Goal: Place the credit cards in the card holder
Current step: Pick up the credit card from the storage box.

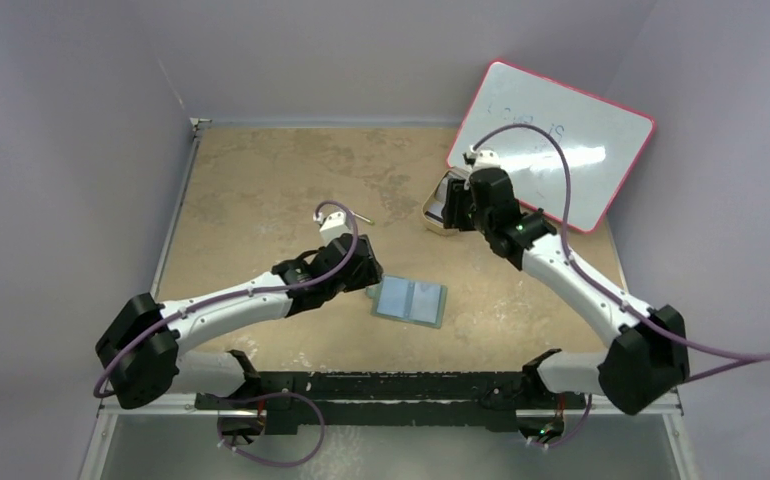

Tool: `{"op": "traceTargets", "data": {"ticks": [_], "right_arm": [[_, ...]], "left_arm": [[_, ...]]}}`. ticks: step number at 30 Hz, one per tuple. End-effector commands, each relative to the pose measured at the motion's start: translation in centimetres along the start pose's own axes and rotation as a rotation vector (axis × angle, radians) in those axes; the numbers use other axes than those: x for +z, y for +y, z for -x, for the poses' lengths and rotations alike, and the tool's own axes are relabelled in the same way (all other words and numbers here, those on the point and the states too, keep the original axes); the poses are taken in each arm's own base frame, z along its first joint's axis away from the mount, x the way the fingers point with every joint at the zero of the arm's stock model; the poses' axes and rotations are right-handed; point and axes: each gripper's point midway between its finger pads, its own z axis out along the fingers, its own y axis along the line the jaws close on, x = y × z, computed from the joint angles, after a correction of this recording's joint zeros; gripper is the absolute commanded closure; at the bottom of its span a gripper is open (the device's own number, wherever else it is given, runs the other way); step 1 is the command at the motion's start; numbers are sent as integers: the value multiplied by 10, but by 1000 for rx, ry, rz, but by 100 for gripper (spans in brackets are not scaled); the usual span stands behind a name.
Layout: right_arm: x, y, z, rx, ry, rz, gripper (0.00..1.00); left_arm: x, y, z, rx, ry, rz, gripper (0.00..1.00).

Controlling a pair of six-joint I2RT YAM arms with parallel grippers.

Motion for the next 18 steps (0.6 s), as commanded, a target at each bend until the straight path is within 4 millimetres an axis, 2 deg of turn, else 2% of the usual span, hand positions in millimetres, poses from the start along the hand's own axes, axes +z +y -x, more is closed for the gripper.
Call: {"op": "traceTargets", "data": {"ticks": [1,6,9,12,14,18], "right_arm": [[25,-15,51,-170,-83,-70,45],[66,-40,61,-295,-29,-160,41],[90,-56,56,-363,33,-215,40],[111,-73,46,-429,101,-269,40],[121,-79,47,-462,119,-295,41],[134,-84,48,-512,140,-306,42]], "left_arm": [[1,31,-3,54,11,69,44],[9,37,-20,70,62,61,43],[16,32,-31,63,97,23,44],[21,34,-32,73,95,42,44],[24,36,-30,85,82,55,43],[29,44,-29,111,72,98,44]]}}
